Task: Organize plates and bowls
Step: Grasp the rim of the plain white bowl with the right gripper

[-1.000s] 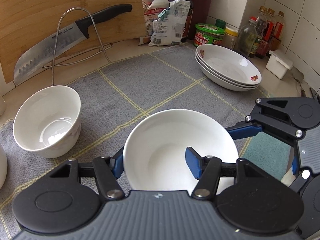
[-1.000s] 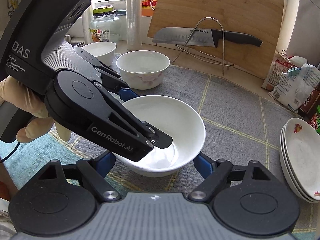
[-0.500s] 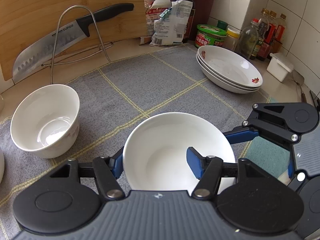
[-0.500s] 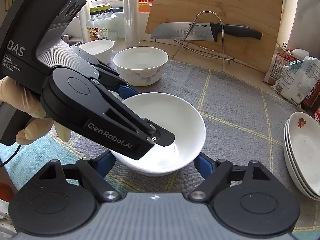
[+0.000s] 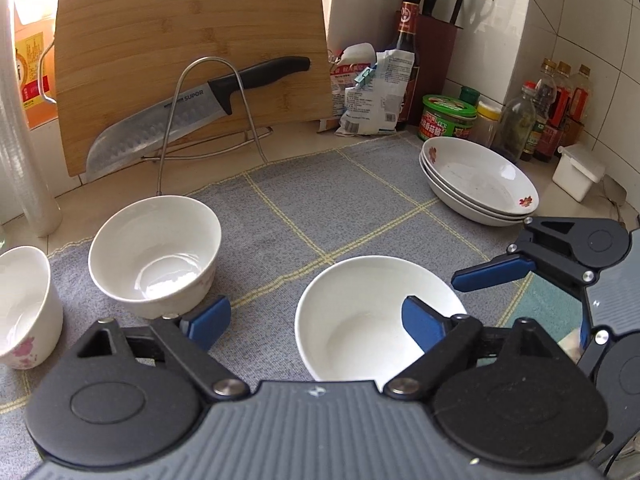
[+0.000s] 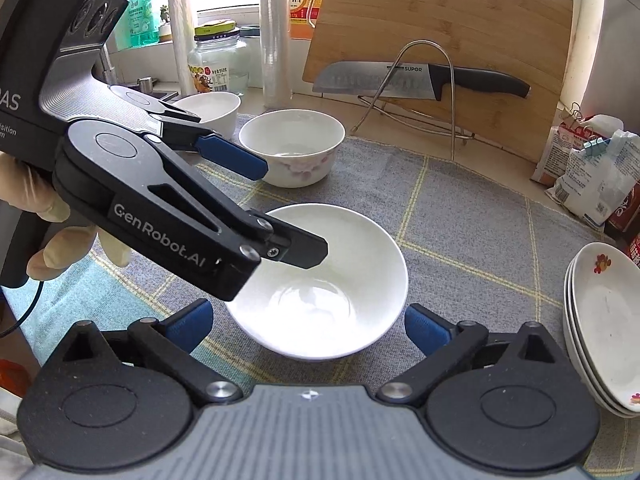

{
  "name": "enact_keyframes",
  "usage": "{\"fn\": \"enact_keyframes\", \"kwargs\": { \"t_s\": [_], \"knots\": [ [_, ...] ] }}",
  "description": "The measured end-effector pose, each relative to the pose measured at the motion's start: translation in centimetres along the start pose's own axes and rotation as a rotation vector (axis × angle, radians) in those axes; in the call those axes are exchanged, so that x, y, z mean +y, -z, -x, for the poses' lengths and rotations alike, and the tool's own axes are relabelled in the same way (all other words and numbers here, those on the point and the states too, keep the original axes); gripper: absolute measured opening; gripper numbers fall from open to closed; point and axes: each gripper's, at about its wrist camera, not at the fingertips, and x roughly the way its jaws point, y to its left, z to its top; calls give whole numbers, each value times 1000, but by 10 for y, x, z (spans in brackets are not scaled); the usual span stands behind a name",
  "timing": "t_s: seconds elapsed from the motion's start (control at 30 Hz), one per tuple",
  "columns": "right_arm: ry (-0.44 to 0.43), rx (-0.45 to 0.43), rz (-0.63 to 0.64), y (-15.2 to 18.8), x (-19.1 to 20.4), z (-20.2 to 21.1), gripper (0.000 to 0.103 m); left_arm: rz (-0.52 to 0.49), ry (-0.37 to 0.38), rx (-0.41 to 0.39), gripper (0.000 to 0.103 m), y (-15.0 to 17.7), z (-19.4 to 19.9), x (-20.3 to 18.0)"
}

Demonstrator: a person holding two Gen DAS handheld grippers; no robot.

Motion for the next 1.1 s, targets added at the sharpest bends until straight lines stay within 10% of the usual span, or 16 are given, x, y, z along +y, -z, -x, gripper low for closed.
{"fn": "enact_keyframes", "kwargs": {
  "t_s": [1.1],
  "knots": [
    [-143,6,30,-107,-43,-28,103,116,-383,-105,96,15,2,47]
  ]
}}
